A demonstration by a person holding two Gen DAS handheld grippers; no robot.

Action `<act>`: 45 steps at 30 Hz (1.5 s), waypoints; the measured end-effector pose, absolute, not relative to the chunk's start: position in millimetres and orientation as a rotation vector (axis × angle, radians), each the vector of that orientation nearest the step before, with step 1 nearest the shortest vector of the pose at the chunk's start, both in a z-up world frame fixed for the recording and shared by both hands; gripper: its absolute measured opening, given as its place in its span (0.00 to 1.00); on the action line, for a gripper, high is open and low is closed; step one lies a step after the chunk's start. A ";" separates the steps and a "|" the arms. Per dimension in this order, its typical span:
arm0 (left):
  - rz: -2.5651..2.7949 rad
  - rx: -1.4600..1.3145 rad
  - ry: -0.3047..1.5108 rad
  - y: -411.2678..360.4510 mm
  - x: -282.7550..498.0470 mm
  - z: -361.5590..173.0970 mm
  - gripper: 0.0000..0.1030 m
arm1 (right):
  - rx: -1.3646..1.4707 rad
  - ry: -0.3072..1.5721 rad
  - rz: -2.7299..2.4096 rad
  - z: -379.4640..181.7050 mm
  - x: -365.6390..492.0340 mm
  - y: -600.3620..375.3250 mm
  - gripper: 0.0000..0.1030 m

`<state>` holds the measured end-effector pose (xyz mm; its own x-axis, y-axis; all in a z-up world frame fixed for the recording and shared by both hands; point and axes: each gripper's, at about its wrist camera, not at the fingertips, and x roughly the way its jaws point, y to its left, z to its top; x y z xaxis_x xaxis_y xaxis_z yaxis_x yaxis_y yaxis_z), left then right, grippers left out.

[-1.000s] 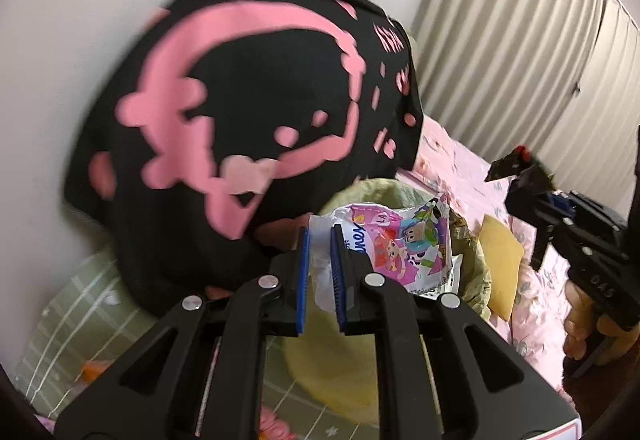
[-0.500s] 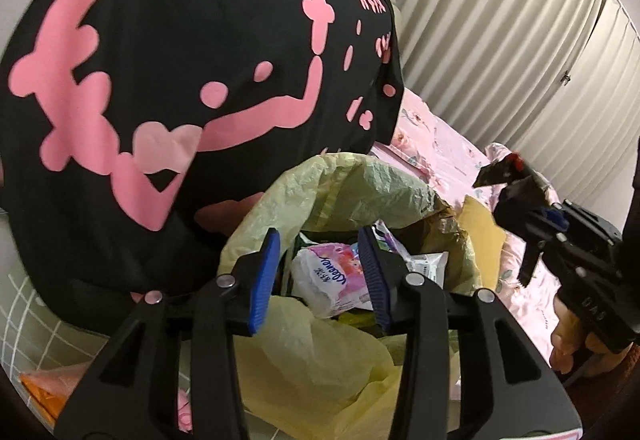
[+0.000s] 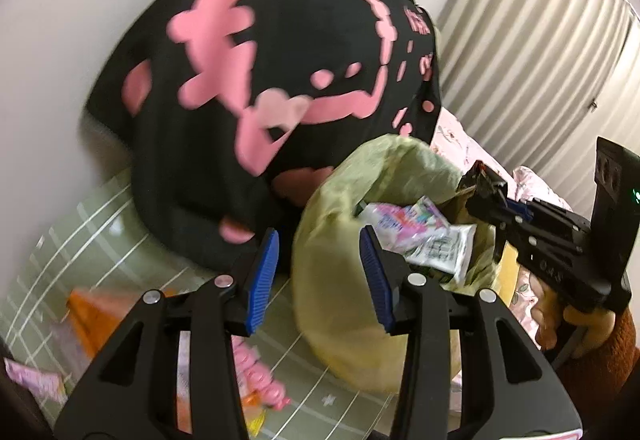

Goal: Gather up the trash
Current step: 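Open both tools to drop the items into the yellow bag, then move both tools back down to the items on the mat, then grasp the pink candy stick wrapper with the left tool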

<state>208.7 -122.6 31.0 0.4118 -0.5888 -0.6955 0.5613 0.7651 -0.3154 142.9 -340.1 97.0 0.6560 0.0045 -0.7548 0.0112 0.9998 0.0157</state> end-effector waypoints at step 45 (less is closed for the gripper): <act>0.043 -0.417 0.993 198.7 176.2 -77.9 0.41 | -0.094 0.980 0.505 13.5 138.3 -109.0 0.40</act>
<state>176.2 198.7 -77.9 0.5519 -0.1524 -0.8199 -0.2233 0.9202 -0.3214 138.3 -109.0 13.5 0.4520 0.3668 -0.8131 -0.4499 0.8809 0.1473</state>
